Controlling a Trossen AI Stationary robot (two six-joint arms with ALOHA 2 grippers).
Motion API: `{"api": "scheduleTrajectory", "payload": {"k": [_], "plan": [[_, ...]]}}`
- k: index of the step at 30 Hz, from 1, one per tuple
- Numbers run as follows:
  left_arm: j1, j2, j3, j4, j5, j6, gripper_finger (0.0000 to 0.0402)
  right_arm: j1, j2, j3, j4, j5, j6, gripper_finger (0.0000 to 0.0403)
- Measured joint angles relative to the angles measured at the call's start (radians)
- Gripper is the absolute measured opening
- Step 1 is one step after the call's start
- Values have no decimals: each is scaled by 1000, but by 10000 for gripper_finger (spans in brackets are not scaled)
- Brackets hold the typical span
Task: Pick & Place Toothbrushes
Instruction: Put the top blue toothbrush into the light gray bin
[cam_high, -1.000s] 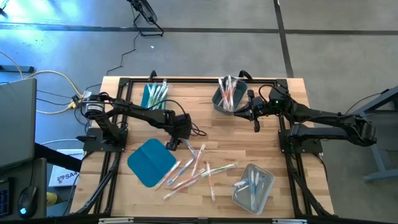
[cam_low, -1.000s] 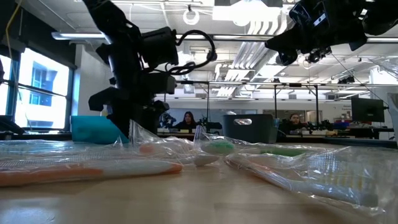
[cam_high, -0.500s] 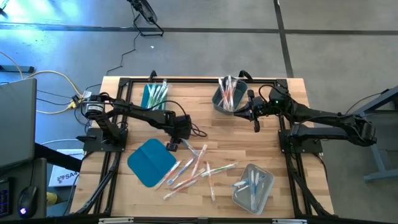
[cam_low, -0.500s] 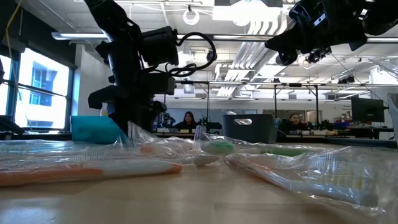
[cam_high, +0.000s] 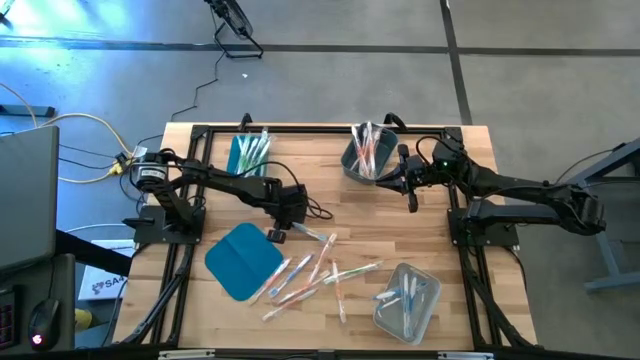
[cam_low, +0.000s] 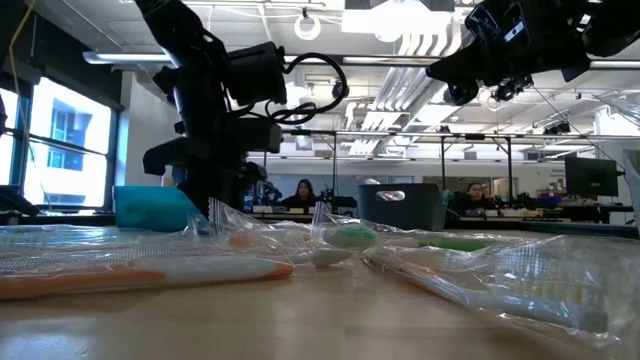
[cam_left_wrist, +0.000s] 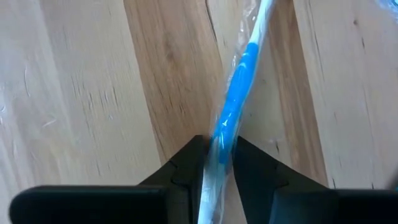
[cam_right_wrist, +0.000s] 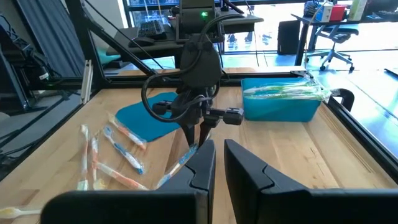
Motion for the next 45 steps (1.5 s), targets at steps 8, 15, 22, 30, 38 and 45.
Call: {"api": "scheduleTrajectory", "payload": {"k": [8,15,22,30,38,45], "plan": [[0,1,-1,11,-1,-100,76,0,0,0,0,0,0,27],[0,1,2,-1,-1,-172,76,0,0,0,0,0,0,27],[0,1,0,20,-1,-177,76,0,0,0,0,0,0,27],[1,1,0,26,0,-132,63,0,0,0,0,0,0,27],[1,2,0,34,0,-119,14,0,0,0,0,0,0,27],[15,0,-48,37,16,-118,29,0,0,0,-4,0,0,27]]}}
